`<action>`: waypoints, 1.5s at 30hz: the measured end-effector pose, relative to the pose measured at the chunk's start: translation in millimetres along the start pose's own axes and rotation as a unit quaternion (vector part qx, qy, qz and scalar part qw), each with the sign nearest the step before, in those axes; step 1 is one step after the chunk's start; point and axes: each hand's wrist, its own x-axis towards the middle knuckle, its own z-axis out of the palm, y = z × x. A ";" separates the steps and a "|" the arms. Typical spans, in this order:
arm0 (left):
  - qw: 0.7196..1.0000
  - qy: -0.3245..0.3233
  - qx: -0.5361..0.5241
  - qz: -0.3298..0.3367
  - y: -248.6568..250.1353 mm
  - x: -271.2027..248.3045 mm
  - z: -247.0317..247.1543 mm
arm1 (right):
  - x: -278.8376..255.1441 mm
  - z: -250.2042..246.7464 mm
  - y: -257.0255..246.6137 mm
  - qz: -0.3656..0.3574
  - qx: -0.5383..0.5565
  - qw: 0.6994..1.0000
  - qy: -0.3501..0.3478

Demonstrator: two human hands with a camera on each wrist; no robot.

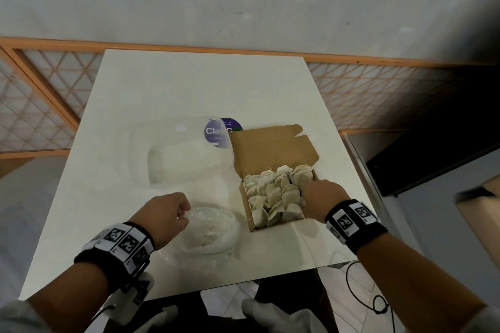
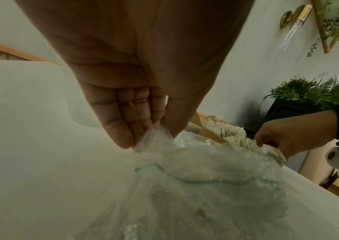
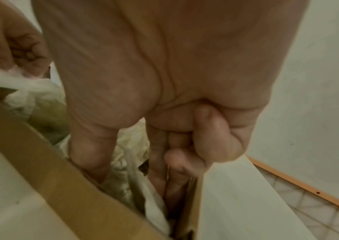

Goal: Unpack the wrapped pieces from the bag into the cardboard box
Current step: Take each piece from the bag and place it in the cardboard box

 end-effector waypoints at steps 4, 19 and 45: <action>1.000 0.003 -0.002 0.003 0.2 0.8 0.0 | 3.2 5.4 -3.8 0.004 -0.020 1.000 0.001; 1.000 -0.005 -0.002 0.013 0.9 1.1 0.1 | -12.0 -36.0 33.9 -0.096 -0.034 0.995 -0.015; 1.000 0.004 0.007 0.022 -4.5 0.3 -1.5 | -38.1 -8.5 30.3 -0.114 -0.019 0.993 -0.017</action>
